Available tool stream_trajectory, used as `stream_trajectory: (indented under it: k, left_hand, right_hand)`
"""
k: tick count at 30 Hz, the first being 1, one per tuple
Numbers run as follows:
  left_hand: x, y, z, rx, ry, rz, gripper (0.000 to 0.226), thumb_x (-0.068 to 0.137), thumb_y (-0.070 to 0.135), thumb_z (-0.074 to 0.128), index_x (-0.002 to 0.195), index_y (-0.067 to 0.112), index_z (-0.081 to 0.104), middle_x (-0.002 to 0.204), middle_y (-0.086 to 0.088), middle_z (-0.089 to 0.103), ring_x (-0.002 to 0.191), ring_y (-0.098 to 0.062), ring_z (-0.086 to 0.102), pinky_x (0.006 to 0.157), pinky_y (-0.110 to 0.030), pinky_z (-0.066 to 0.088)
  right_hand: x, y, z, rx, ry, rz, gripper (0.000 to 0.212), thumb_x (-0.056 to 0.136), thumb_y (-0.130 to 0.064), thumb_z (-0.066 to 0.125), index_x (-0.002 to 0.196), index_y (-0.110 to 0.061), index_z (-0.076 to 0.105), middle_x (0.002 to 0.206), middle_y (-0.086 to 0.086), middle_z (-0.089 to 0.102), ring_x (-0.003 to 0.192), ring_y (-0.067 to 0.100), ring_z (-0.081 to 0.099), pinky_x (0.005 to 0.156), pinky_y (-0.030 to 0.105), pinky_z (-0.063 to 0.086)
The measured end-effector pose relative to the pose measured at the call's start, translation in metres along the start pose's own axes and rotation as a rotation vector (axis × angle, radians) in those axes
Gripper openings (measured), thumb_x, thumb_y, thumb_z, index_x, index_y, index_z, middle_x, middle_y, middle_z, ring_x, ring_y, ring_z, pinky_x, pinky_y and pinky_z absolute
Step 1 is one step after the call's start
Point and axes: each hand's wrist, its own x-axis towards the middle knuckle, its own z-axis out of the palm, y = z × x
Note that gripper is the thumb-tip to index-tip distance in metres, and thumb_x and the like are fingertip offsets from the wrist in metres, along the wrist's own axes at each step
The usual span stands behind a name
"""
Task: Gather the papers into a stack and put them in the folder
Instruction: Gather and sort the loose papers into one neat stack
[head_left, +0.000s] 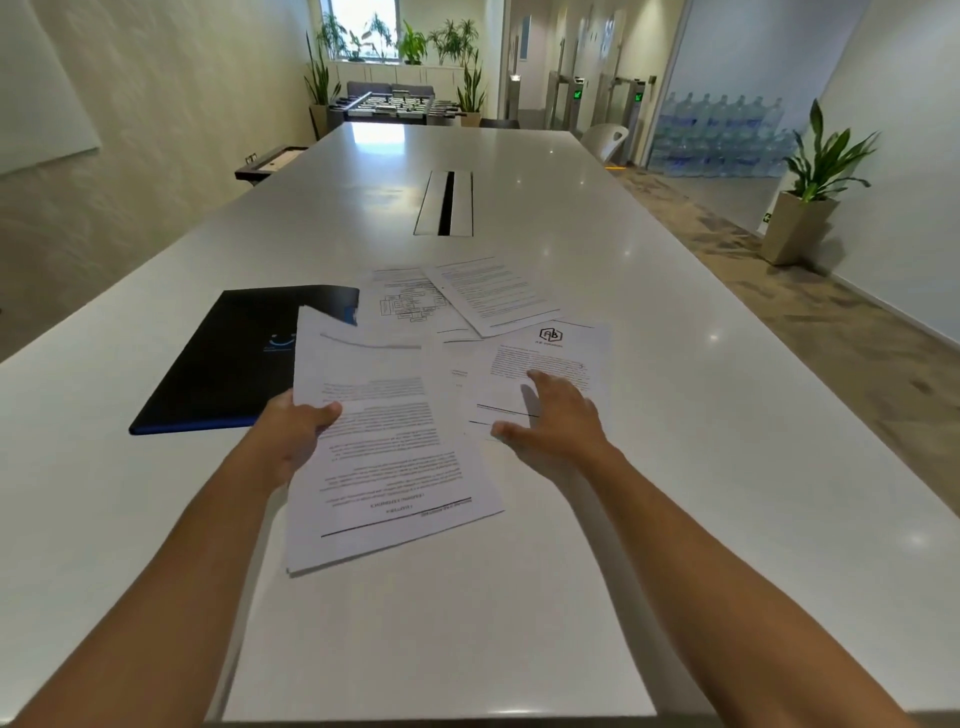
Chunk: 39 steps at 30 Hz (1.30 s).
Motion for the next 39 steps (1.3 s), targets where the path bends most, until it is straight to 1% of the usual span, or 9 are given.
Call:
stream_trajectory:
  k: [3,9,14,18,21,26,31,35,39]
  left_hand:
    - [-0.003,-0.006,-0.004,0.088,0.036,-0.057,0.031,0.093,0.015,0.065,0.122,0.025,0.058,0.111,-0.007,0.071,0.096,-0.033,0.069,0.082,-0.056,0.055]
    - [-0.015,-0.001,-0.001,0.122,0.050,-0.077,0.036,0.096,0.016,0.062,0.130,0.023,0.054,0.106,-0.001,0.069,0.091,-0.028,0.068,0.059,-0.040,0.054]
    - [-0.021,0.002,0.003,0.160,0.055,-0.085,0.042,0.096,0.018,0.061,0.137,0.023,0.051,0.123,-0.007,0.065,0.099,-0.031,0.066,0.073,-0.047,0.056]
    - [-0.024,0.003,0.004,0.159,0.053,-0.082,0.044,0.097,0.018,0.061,0.139,0.022,0.050,0.127,-0.008,0.064,0.104,-0.033,0.065,0.088,-0.055,0.054]
    - [-0.026,0.004,0.004,0.179,0.059,-0.080,0.044,0.097,0.019,0.060,0.139,0.023,0.049,0.128,-0.007,0.063,0.103,-0.032,0.065,0.084,-0.051,0.055]
    - [-0.030,0.005,0.007,0.202,0.063,-0.074,0.044,0.097,0.020,0.060,0.140,0.025,0.048,0.130,-0.006,0.062,0.103,-0.030,0.064,0.078,-0.047,0.055]
    - [-0.030,0.006,0.008,0.202,0.064,-0.080,0.044,0.097,0.019,0.060,0.140,0.024,0.048,0.130,-0.007,0.062,0.104,-0.031,0.064,0.086,-0.051,0.055]
    - [-0.032,0.007,0.009,0.218,0.075,-0.085,0.042,0.097,0.020,0.060,0.138,0.024,0.049,0.128,-0.006,0.063,0.098,-0.028,0.066,0.068,-0.041,0.055]
    - [-0.032,0.007,0.009,0.209,0.067,-0.092,0.040,0.097,0.020,0.061,0.136,0.024,0.051,0.126,-0.005,0.064,0.098,-0.029,0.066,0.067,-0.042,0.055]
  right_hand:
    - [0.002,0.002,0.010,-0.067,-0.088,0.029,0.110,0.075,-0.080,0.054,0.157,-0.026,0.005,0.166,0.006,0.008,0.152,0.027,0.002,0.119,0.056,-0.001]
    - [0.007,0.009,0.004,-0.059,-0.118,0.018,0.108,0.077,-0.075,0.059,0.157,-0.027,0.005,0.165,0.007,0.013,0.152,0.028,0.007,0.117,0.058,0.004]
    - [0.007,0.014,0.000,-0.069,-0.059,-0.008,0.096,0.085,-0.063,0.061,0.157,-0.023,0.012,0.155,0.011,0.038,0.141,0.032,0.035,0.114,0.055,0.025]
    - [0.004,0.016,-0.004,-0.133,0.048,-0.041,0.081,0.091,-0.052,0.061,0.154,-0.021,0.020,0.132,0.014,0.059,0.114,0.036,0.058,0.085,0.043,0.045]
    - [-0.003,0.022,-0.006,-0.145,0.161,-0.113,0.065,0.097,-0.037,0.058,0.151,-0.016,0.029,0.118,0.016,0.065,0.097,0.036,0.063,0.070,0.036,0.041]
    - [-0.001,0.035,-0.028,-0.106,0.018,-0.222,0.067,0.087,-0.006,0.054,0.149,-0.020,0.034,0.115,0.018,0.066,0.094,0.036,0.064,0.076,0.036,0.050]
    - [-0.002,0.039,-0.039,-0.089,-0.058,-0.223,0.060,0.086,-0.005,0.056,0.142,-0.023,0.043,0.120,0.014,0.065,0.095,0.029,0.062,0.075,0.030,0.042]
    - [-0.009,0.036,-0.037,-0.038,-0.034,-0.202,0.051,0.094,-0.019,0.054,0.144,-0.026,0.044,0.125,0.012,0.064,0.104,0.028,0.061,0.085,0.032,0.044]
    - [-0.015,0.031,-0.042,-0.157,0.074,-0.252,0.035,0.083,-0.020,0.055,0.117,-0.027,0.061,0.086,0.007,0.068,0.076,0.034,0.064,0.057,0.030,0.042]
